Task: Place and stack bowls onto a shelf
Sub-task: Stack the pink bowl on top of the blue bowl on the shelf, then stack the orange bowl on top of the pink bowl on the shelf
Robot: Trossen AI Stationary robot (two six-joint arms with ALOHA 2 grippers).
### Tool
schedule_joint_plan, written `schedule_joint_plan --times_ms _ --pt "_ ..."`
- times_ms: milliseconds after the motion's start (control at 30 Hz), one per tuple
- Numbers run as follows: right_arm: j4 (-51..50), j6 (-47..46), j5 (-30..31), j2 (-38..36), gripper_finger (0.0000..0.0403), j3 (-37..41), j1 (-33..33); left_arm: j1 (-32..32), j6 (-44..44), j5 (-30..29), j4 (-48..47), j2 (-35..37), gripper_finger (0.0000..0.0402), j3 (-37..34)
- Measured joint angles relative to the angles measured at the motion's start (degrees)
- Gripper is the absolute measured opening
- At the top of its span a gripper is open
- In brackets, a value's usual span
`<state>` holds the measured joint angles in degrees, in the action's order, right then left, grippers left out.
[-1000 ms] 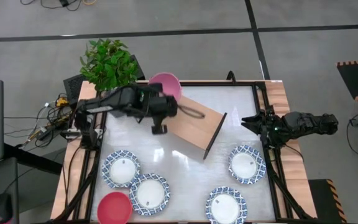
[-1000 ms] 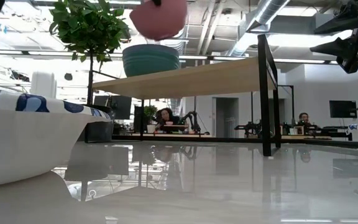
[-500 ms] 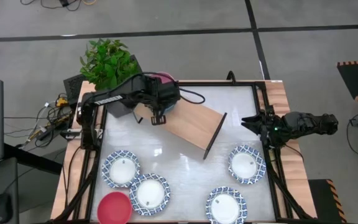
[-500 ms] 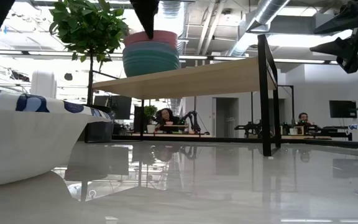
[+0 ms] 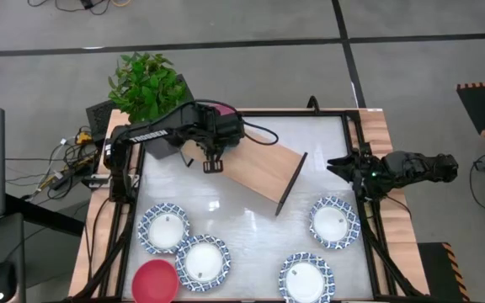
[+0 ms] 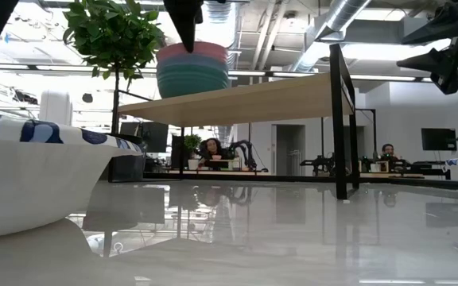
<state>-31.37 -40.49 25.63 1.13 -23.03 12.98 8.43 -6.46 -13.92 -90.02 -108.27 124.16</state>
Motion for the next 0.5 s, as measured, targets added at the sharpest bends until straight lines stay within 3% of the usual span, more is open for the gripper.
schedule_joint_plan --times_ms 500 --pt "0.02 -0.02 0.0 0.0 0.0212 0.0 0.0 -0.2 -2.99 -0.48 0.02 0.0 0.0118 0.02"
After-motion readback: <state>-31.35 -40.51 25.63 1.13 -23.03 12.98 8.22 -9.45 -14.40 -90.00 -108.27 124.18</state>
